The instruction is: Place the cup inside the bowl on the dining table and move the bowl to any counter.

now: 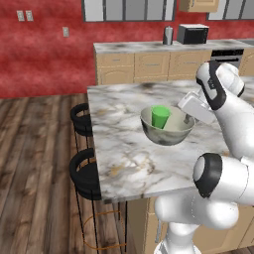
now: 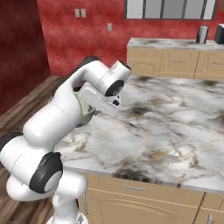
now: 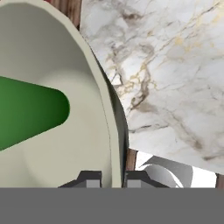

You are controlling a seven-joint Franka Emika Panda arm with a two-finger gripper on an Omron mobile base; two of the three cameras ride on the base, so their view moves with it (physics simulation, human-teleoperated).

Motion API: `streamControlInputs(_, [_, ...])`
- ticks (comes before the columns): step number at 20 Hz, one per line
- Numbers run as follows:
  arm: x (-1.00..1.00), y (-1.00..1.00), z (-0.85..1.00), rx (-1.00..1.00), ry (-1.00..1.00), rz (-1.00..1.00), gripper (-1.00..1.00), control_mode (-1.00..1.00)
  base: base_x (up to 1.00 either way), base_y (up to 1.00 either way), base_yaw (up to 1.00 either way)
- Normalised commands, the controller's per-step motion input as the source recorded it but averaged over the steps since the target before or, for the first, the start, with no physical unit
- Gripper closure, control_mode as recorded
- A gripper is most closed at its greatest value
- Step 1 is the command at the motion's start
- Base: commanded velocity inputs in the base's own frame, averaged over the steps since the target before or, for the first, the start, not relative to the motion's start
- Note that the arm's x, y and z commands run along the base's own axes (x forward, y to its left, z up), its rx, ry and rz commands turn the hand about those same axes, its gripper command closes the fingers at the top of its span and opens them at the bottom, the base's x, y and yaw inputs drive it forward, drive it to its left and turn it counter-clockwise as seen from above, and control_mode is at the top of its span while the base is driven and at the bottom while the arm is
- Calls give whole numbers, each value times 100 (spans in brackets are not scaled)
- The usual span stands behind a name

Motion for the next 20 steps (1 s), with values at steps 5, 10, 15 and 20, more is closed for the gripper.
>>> streamControlInputs(5, [-50, -1, 15, -2, 0, -1, 100, -100, 0, 0, 0])
streamControlInputs(10, [0, 0, 0, 0, 0, 0, 100, -100, 0, 0, 0])
streamControlInputs(15, [0, 0, 0, 0, 0, 0, 100, -100, 0, 0, 0])
streamControlInputs(20, [0, 0, 0, 0, 0, 0, 100, 100, -1, 33, 0])
